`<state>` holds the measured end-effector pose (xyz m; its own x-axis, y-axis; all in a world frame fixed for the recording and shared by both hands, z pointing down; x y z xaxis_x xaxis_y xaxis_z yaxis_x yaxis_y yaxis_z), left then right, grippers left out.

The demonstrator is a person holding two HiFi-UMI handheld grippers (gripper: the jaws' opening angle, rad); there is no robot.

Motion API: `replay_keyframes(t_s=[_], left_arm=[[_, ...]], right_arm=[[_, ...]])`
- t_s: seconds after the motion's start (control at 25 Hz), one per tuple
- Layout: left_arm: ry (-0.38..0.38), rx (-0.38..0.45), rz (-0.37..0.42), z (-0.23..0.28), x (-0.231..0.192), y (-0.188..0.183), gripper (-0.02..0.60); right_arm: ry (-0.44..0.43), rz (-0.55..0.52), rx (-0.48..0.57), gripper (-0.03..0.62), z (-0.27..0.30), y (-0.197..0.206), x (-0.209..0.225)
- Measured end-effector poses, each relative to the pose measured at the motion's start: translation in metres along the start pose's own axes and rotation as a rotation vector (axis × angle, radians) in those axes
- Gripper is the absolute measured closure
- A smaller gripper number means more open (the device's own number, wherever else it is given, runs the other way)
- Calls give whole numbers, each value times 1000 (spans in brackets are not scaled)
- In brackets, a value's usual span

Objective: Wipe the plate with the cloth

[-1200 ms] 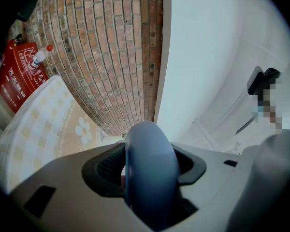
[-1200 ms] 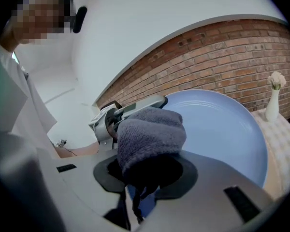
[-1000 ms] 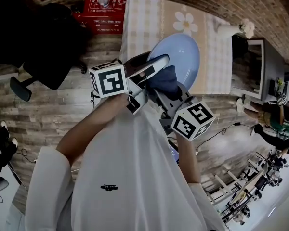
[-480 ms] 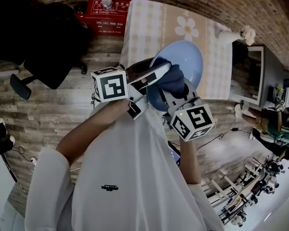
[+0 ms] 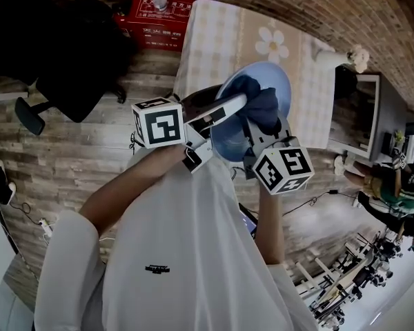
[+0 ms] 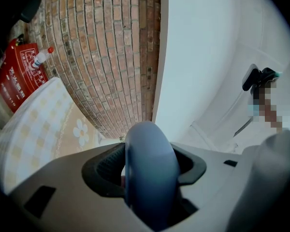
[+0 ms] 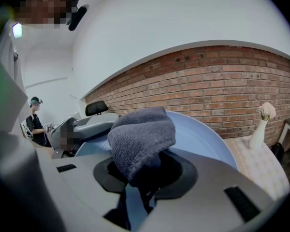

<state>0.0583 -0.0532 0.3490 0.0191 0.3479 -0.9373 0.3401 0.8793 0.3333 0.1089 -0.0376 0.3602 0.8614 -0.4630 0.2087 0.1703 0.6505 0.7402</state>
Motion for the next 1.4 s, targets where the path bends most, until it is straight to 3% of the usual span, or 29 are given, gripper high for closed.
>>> replay_keyframes(t_s=[0.64, 1.0, 1.4], left_arm=[[8, 4, 3, -6, 0, 1, 322], [6, 22, 29, -19, 5, -14, 322], [16, 67, 14, -13, 3, -30, 322]], right_arm=[[58, 78, -9, 461, -2, 10, 53], [132, 99, -29, 461, -3, 19, 66], [185, 75, -124, 461, -8, 36, 69]])
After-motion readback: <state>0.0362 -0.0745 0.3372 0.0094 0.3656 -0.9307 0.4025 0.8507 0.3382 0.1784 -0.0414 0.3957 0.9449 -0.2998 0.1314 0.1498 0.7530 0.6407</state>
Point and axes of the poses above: the fingertips, and each gripper's own axes: z forward along the fingers, x to its right, y out of its underside, the point moved 1 cm from there along -z, backward along the fingers, and after that the axes turned 12 degrees about -x, right-handed, at the moved point
